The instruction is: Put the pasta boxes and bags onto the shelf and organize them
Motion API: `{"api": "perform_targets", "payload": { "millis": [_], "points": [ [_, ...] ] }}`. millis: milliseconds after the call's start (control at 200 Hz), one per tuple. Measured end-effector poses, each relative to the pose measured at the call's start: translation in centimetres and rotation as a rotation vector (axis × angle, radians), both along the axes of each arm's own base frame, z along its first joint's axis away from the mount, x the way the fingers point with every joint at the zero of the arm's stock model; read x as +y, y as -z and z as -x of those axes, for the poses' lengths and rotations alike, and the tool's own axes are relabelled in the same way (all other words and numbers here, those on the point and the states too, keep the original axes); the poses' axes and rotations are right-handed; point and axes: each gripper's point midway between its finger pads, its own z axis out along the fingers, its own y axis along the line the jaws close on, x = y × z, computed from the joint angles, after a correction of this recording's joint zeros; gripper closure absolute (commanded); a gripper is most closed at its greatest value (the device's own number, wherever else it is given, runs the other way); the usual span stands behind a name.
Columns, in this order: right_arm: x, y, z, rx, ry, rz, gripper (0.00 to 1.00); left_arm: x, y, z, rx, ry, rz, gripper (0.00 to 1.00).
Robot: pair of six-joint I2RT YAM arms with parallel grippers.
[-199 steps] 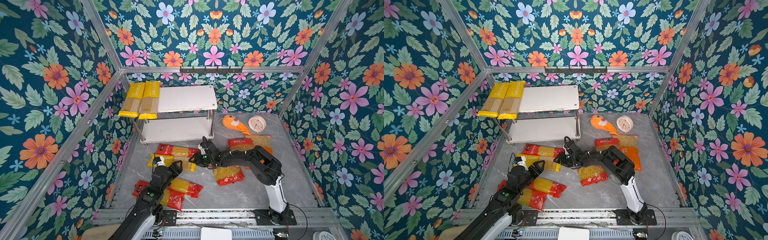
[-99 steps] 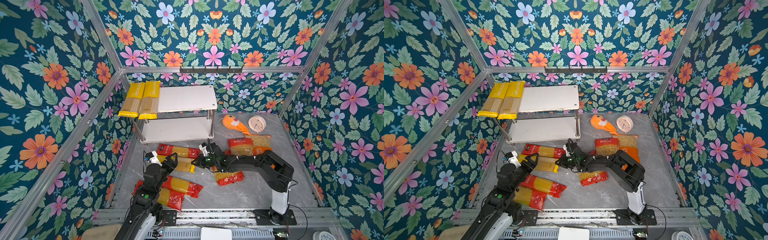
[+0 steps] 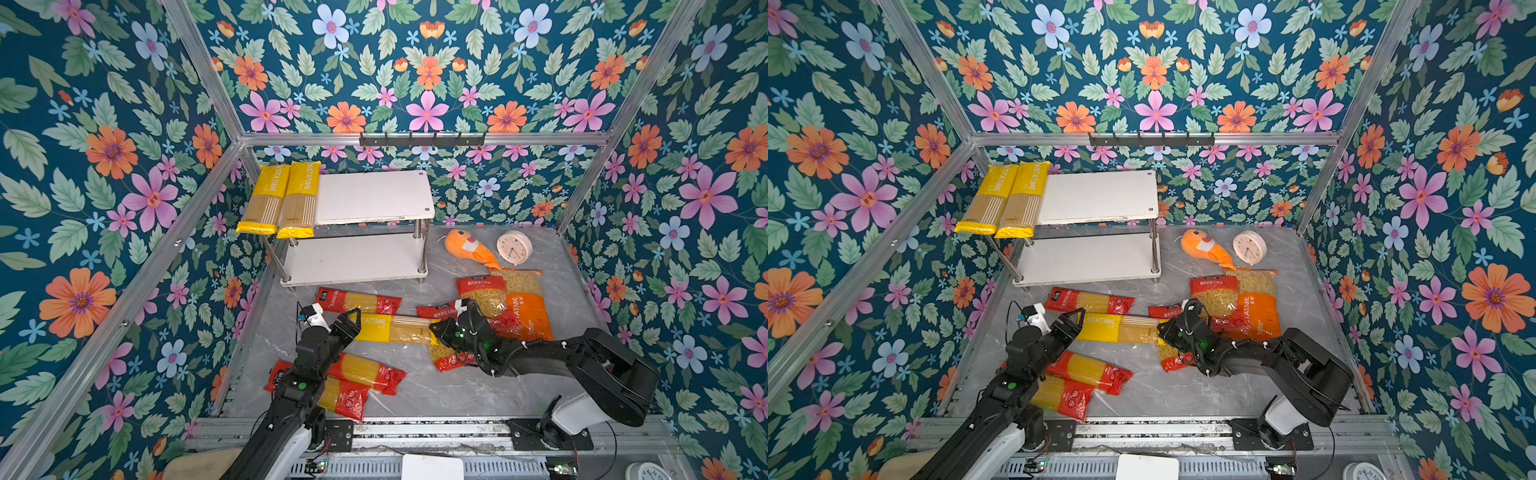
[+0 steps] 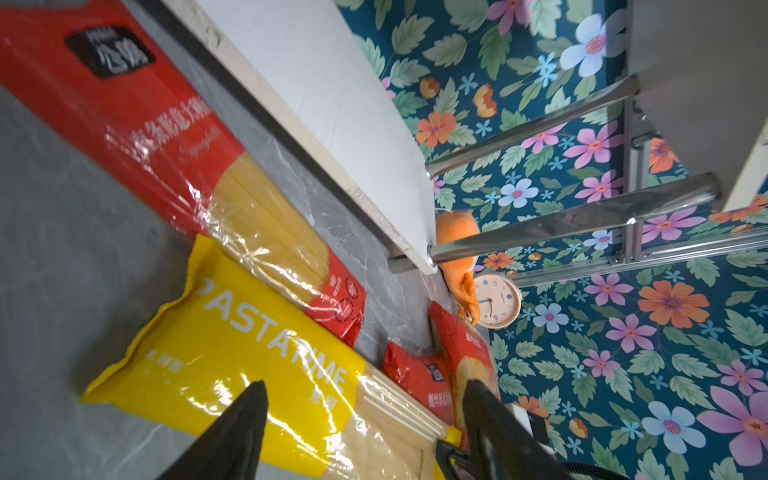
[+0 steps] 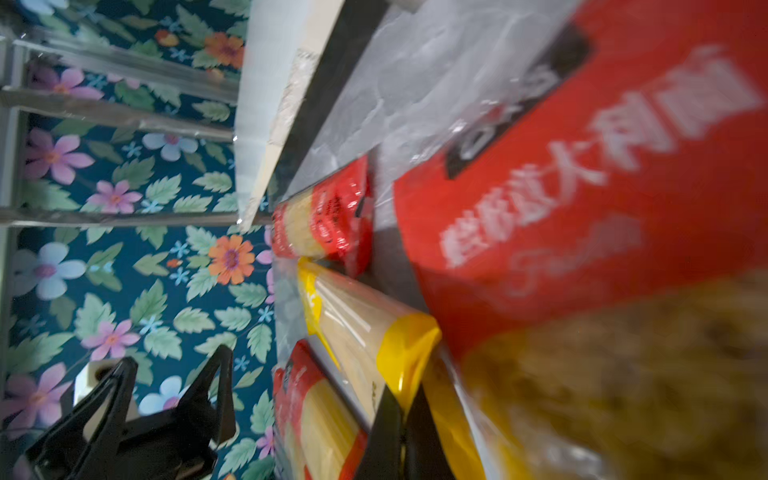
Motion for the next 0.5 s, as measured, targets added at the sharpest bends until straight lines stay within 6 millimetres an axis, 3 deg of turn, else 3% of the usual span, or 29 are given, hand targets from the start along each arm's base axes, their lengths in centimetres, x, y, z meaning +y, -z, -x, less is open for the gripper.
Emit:
{"api": "perform_targets", "payload": {
  "millis": [95, 250, 350, 500],
  "points": [
    [0.0, -0.5, -0.4, -0.003, 0.045, 0.008, 1.00, -0.2, 1.3, 0.4, 0.028, 0.005, 0.017, 0.23],
    [1.1, -1.9, -0.2, 0.013, 0.000, 0.078, 0.74, -0.3, 2.4, 0.8, 0.045, 0.006, 0.031, 0.23],
    [-0.8, -1.3, 0.9, 0.037, -0.048, 0.188, 0.59, -0.2, 3.5, 1.1, 0.070, 0.006, 0.021, 0.24],
    [-3.4, -1.5, 1.5, 0.018, -0.176, 0.357, 0.49, -0.2, 4.6, 1.3, 0.099, 0.017, -0.013, 0.25]
  ]
}}
